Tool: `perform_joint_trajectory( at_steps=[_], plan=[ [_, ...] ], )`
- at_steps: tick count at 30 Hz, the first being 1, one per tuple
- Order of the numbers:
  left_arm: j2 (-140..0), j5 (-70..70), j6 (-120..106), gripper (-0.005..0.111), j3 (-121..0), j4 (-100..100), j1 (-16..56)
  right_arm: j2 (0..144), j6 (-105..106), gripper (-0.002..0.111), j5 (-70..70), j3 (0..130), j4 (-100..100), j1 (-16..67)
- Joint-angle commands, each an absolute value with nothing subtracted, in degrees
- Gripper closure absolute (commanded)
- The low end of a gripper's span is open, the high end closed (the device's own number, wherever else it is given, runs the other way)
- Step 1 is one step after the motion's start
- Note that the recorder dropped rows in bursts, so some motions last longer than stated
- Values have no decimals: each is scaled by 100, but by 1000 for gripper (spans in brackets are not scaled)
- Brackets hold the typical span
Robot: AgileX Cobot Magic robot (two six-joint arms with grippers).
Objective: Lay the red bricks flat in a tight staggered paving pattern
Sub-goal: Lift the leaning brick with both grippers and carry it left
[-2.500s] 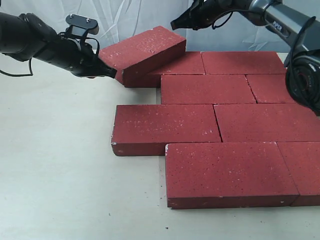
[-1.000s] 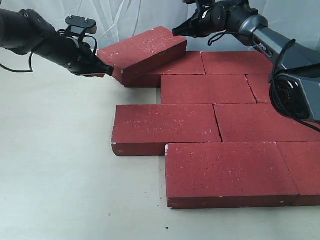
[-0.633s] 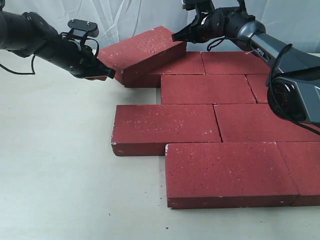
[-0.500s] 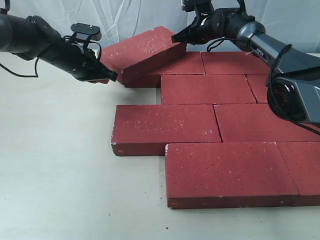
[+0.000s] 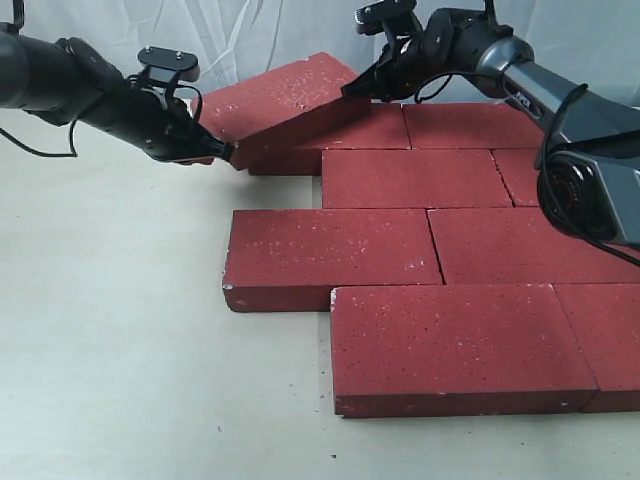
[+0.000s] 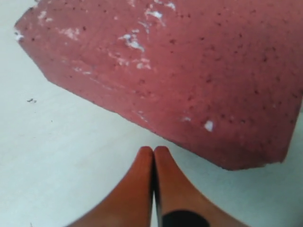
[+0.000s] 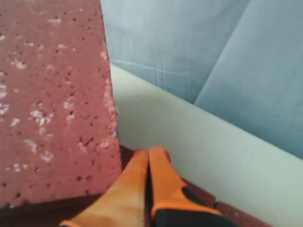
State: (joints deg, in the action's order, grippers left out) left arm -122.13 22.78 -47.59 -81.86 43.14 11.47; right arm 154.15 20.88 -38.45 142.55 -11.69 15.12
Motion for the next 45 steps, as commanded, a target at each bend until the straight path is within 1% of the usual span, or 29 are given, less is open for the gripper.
perform_joint_trajectory(
  at_steps=[1, 8, 13, 17, 25, 35, 45],
  plan=[
    [-12201, 2079, -4753, 107, -8209, 4295, 1158, 15087, 2306, 109, -4526, 14259, -1209, 1483],
    [-12163, 2050, -4753, 107, -8209, 4128, 1116, 14921, 2490, 109, -4989, 14259, -1197, 1483],
    [-11957, 2157, -4666, 107, -8209, 4139, 878, 15016, 2444, 109, -4249, 14259, -1145, 1422],
    [-11949, 2222, -4593, 107, -8209, 4190, 821, 15239, 2446, 109, -3766, 14259, -1099, 1421],
    [-12090, 2032, -4679, 107, -8209, 4566, 975, 15355, 2480, 109, -3670, 14259, -1703, 1491],
    [-12081, 1749, -4812, 107, -8209, 4589, 1167, 15248, 2504, 109, -3887, 14259, -1634, 1672],
    [-11528, 2043, -4813, 107, -8209, 4454, 1050, 14618, 2504, 109, -5115, 14259, -1445, 1672]
  ],
)
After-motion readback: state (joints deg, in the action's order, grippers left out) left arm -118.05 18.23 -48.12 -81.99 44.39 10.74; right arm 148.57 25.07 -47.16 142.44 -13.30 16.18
